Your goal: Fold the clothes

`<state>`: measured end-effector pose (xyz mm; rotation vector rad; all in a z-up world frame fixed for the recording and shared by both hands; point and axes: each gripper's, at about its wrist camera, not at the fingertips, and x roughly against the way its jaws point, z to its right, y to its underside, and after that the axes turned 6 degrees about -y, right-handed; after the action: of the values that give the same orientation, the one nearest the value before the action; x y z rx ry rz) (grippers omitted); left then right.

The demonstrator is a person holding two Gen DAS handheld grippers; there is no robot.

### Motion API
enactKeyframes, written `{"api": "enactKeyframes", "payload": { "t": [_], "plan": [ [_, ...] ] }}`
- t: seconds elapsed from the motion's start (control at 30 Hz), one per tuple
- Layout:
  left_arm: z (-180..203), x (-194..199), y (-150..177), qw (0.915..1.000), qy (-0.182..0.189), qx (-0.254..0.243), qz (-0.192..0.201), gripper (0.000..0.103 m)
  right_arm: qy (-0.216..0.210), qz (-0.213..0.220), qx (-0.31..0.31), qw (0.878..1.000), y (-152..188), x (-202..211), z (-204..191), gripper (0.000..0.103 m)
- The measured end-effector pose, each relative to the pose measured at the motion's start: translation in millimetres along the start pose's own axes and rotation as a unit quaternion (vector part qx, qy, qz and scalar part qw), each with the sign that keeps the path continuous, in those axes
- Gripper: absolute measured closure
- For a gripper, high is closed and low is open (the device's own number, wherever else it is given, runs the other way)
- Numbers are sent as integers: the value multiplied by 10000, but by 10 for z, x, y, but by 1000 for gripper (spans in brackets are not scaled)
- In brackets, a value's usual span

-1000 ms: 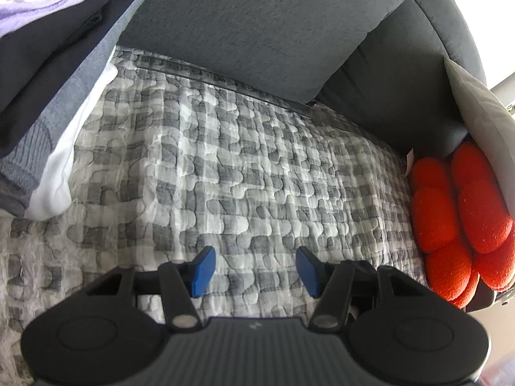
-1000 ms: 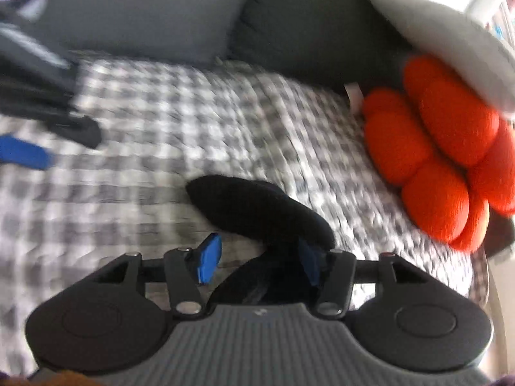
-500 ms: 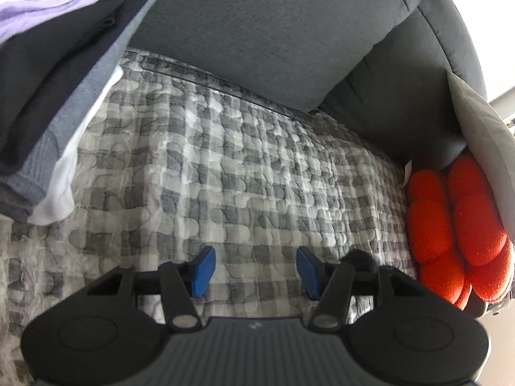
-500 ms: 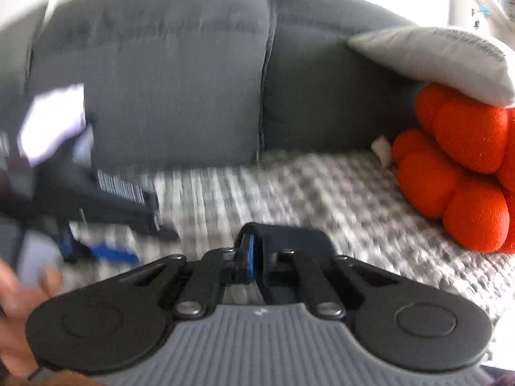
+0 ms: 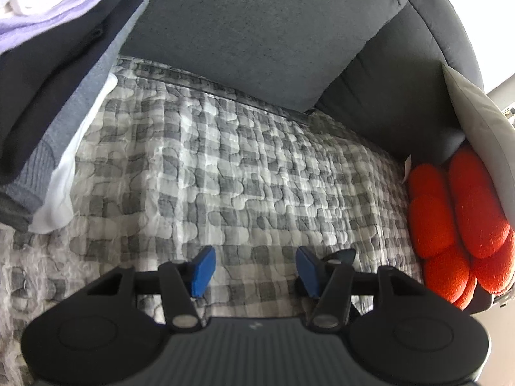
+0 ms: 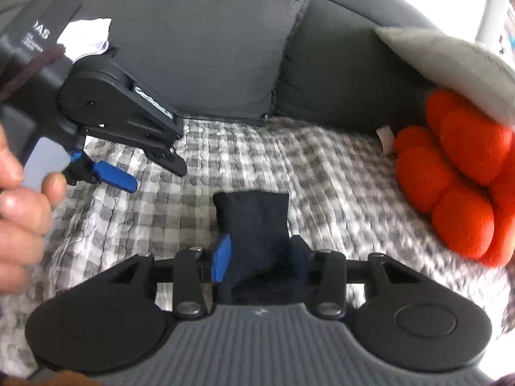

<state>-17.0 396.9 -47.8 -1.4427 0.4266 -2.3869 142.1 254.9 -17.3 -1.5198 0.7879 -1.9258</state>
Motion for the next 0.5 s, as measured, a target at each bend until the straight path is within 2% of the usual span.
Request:
{"api": "enactKeyframes", "payload": {
  "t": [0.17, 0.3, 0.37, 0.5],
  "plan": [
    [-38, 54, -21, 9999, -55, 28, 161, 46, 246, -392, 515, 9976, -113, -352, -227, 59],
    [-30, 108, -49, 9993, -115, -58, 339, 46, -327, 5, -85, 9994, -169, -322, -176, 60],
    [-18, 119, -56, 9991, -150, -110, 374, 46, -321, -129, 47, 9994, -175, -375, -214, 56],
    [10, 105, -61, 9993, -140, -191, 293, 46, -307, -475, 146, 9983, -134, -517, -217, 56]
  ]
}}
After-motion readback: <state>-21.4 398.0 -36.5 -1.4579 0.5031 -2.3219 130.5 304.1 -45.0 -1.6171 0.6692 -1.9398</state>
